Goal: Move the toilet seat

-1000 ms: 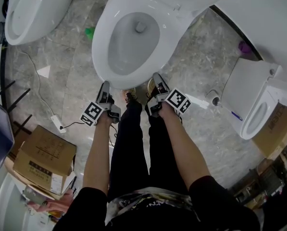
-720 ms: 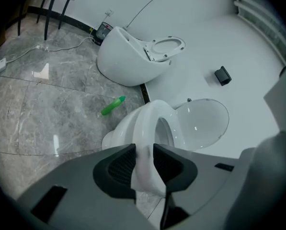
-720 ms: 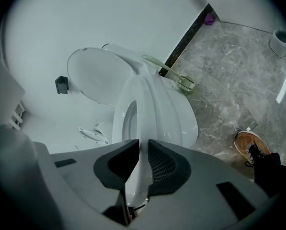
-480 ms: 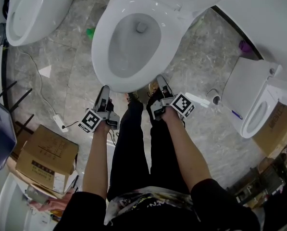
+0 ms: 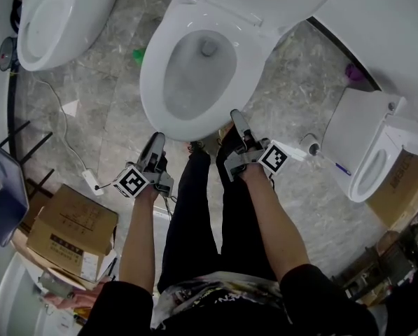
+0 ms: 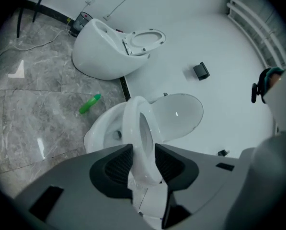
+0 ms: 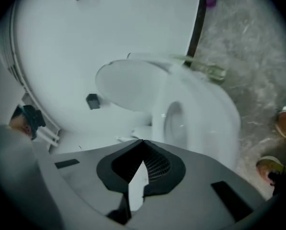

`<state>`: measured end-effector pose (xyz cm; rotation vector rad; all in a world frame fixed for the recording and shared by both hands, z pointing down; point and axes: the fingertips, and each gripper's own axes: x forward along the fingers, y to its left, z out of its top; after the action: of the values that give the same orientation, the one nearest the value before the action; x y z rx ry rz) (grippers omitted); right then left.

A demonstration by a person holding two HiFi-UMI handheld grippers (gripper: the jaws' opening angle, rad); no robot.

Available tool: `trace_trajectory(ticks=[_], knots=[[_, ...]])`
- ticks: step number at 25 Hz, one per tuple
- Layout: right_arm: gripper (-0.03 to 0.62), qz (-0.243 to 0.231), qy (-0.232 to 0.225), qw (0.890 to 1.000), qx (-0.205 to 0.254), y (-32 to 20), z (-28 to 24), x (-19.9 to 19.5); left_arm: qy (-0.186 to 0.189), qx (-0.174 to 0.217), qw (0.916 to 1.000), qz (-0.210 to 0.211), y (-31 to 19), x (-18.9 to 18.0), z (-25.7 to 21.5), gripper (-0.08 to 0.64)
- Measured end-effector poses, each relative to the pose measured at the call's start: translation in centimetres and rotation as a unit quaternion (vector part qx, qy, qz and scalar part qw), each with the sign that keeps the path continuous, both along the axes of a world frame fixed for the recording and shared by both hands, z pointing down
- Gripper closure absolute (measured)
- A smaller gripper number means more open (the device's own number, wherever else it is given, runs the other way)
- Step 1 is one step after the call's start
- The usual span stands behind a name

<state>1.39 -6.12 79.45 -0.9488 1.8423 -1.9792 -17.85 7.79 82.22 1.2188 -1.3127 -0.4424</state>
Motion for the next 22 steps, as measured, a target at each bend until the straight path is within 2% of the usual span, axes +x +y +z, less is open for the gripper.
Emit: trace_trajectory(ticks=[1, 2, 3, 5, 9, 12, 15, 16, 18, 19, 20, 21, 22], knots=[[0.589, -0.033, -0.007, 0.999, 0.039, -1.0, -2.0, -2.3, 0.005, 0.019, 0.9997, 0.015, -0.8, 0.2, -0.5, 0.399], [0.589, -0.065, 0.006, 0.996, 0.066, -1.6, -3.5, -4.2, 0.015, 0.051, 0.9983, 0.024, -2.0, 0.5, -1.5, 0.488], [0.589, -0.083, 0.021, 0.993, 0.082, -1.9, -4.7, -5.2, 0.023, 0.081, 0.9961, 0.028, -3.3, 0.9, -2.8, 0.535], [0.588, -0.08, 0.037, 0.992, 0.09, -2.4, -6.0, -4.4, 0.013, 0.097, 0.9945, 0.038, -5.2, 1.9, -4.1, 0.528], [0.588, -0.068, 0.082, 0.993, 0.045, 0.1, -2.7, -0.2, 0.028, 0.079, 0.9953, 0.05, -3.0, 2.9, -3.5, 0.528], [0.586, -0.069, 0.11, 0.992, 0.004, 2.2, 1.8, 1.2, 0.035, 0.04, 0.9986, 0.002, -0.3, 0.8, -0.5, 0.528], [0.554, -0.078, 0.136, 0.987, -0.035, 3.8, 6.9, 1.2, 0.063, 0.028, 0.9967, -0.043, 0.2, 0.1, 3.0, 0.457], [0.537, -0.076, 0.143, 0.986, -0.046, 4.1, 8.6, 1.1, 0.071, 0.027, 0.9959, -0.048, 0.1, 0.4, 4.2, 0.422], [0.509, -0.066, 0.161, 0.983, -0.06, 4.5, 11.2, 1.4, 0.08, 0.017, 0.9952, -0.054, 0.1, 1.2, 6.5, 0.401], [0.564, -0.057, 0.167, 0.982, -0.061, 4.6, 11.8, 1.6, 0.081, 0.01, 0.9949, -0.06, 0.2, 1.4, 7.4, 0.396], [0.581, -0.047, 0.169, 0.983, -0.059, 4.7, 12.0, 1.8, 0.081, 0.006, 0.9942, -0.07, 0.4, 1.5, 8.1, 0.408], [0.562, -0.037, 0.166, 0.984, -0.059, 4.7, 12.0, 2.0, 0.083, 0.009, 0.9933, -0.081, 0.6, 1.3, 8.5, 0.454], [0.498, -0.029, 0.163, 0.984, -0.061, 4.8, 12.0, 2.3, 0.086, 0.018, 0.992, -0.09, 0.6, 1.1, 8.6, 0.462]])
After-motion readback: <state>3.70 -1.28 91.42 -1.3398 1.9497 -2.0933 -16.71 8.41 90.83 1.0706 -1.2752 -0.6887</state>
